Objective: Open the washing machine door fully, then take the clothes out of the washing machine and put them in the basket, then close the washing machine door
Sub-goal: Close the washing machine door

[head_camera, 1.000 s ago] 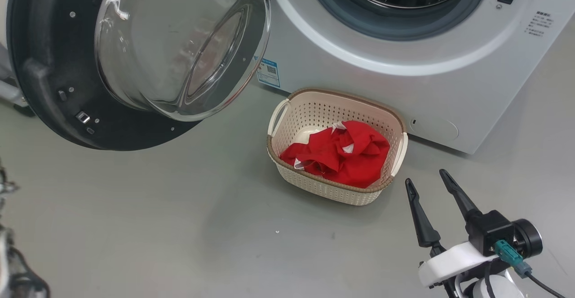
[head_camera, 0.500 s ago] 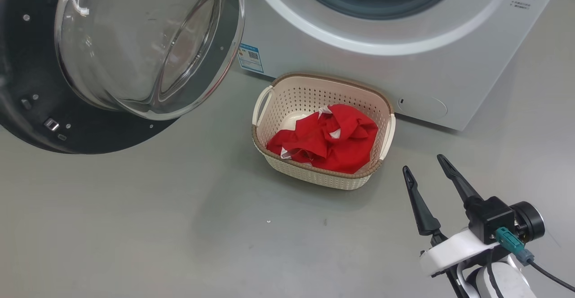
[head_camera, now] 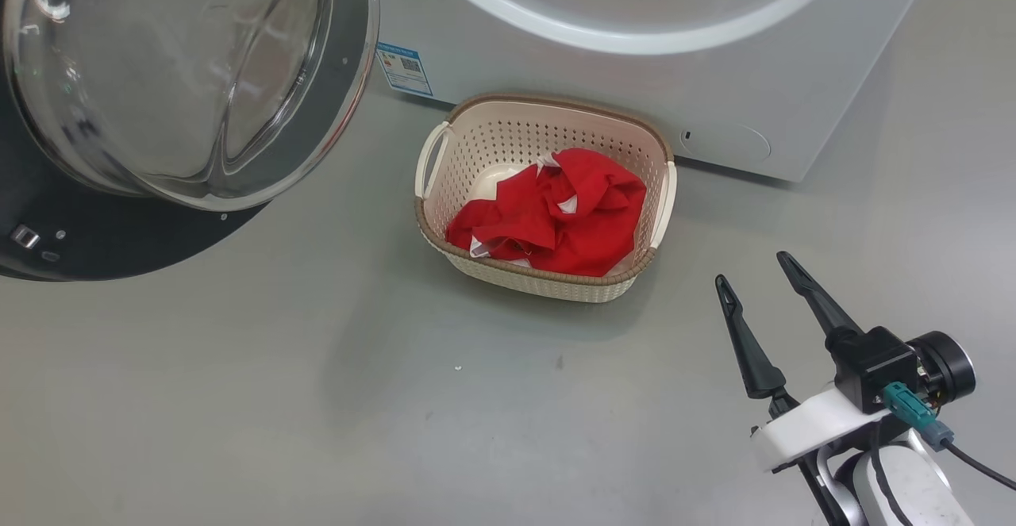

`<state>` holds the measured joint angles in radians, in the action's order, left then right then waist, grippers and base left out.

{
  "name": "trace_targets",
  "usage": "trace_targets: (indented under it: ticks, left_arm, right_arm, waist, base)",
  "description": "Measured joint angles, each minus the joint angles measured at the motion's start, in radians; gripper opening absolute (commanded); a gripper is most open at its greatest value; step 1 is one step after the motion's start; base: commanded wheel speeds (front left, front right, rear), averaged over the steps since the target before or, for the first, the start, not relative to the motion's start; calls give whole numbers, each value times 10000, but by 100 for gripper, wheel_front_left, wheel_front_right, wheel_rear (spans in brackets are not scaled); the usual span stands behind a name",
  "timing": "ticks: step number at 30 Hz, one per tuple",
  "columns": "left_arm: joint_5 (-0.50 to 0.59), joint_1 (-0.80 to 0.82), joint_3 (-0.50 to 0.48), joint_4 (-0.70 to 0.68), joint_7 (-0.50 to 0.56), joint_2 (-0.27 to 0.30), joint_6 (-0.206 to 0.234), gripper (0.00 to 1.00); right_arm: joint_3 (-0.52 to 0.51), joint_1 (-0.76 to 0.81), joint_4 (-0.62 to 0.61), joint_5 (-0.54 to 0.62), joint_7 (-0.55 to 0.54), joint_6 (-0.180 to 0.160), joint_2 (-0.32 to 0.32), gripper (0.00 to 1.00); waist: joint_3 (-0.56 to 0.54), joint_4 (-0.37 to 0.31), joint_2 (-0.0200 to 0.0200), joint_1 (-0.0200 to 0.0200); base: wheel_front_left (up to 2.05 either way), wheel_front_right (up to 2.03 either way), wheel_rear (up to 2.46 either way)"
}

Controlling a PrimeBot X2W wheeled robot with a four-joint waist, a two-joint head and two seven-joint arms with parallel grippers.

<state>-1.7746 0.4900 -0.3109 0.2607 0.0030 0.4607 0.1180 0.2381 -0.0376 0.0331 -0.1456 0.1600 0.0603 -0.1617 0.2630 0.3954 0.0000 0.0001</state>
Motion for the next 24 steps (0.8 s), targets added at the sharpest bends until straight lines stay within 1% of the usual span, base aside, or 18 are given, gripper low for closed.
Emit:
trace_targets:
  ticks: [13, 18, 24]
  left_arm:
    - [40, 516, 639, 1327, 474, -10, 0, 0]
    - [56, 691, 813, 1762, 621, -54, 0, 0]
    - [67, 858, 968, 2104, 936, 65, 0, 0]
  right_arm:
    - [-52, -236, -320, 73, -228, 35, -295, 100]
    - [-56, -357, -420, 73, -274, 90, -330, 100]
    - [-86, -370, -433, 73, -322, 90, -410, 100]
  waist:
    - [717, -166, 0, 0]
    - [873, -187, 0, 0]
    - [953, -163, 0, 0]
  base:
    - [0, 0, 0]
    - [0, 0, 0]
    - [0, 0, 0]
